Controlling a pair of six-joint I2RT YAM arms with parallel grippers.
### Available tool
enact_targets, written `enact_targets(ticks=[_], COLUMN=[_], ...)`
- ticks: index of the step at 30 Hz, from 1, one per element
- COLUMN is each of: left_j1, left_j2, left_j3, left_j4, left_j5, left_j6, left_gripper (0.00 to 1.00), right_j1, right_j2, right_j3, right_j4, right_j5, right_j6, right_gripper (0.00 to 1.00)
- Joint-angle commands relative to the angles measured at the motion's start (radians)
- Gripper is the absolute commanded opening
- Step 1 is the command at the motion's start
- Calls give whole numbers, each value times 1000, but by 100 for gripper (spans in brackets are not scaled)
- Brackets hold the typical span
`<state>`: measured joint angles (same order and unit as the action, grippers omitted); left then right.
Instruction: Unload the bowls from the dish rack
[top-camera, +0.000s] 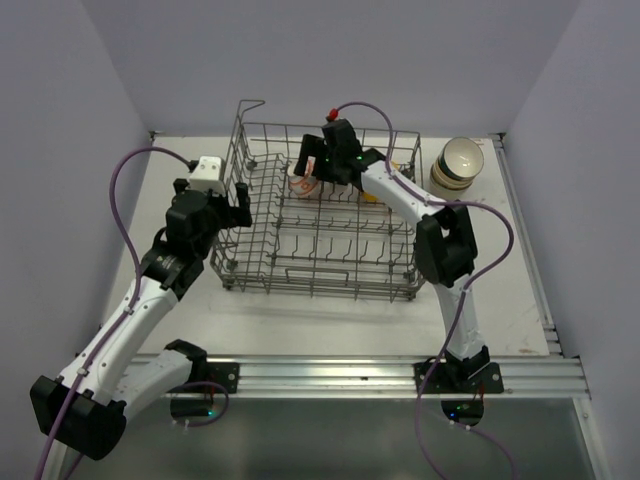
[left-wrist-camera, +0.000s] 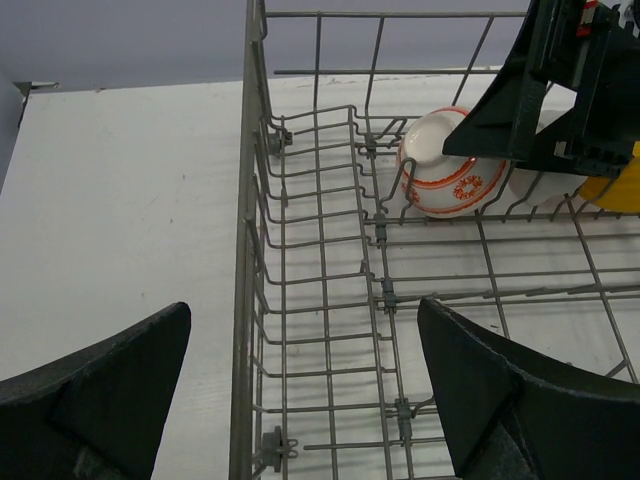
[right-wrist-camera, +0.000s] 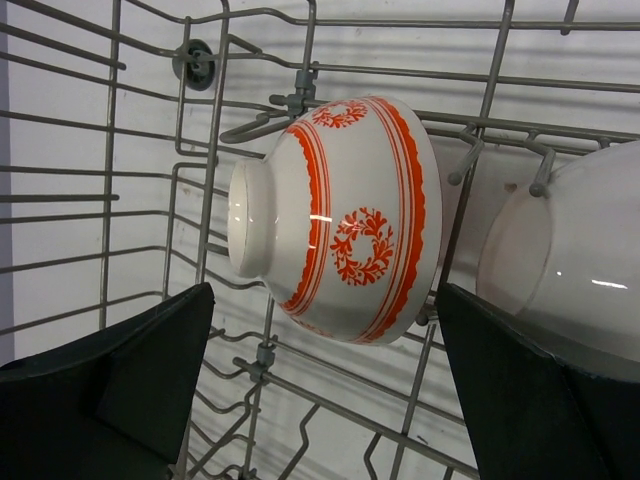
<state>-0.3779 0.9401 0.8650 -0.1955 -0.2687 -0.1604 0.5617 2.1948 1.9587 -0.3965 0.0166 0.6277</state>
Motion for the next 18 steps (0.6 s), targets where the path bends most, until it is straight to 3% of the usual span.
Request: enact_targets(ticks=[1,10,18], left_j1=[7,7,7], left_j2=[-11,-7,-1], left_j3=[-1,-3,-3], left_j4=[41,38,38], left_j5=[8,17,22], left_j6=[19,19,21], left_gripper=[100,100,100], right_j1=[-3,-28,-40], right_j2=[0,-23,-72], right_j3=[29,-104,-210], right_j4=[60,309,465], right_j5=[-13,-219,-265], right_j6=[-11,62,82], right_gripper=[98,94,89])
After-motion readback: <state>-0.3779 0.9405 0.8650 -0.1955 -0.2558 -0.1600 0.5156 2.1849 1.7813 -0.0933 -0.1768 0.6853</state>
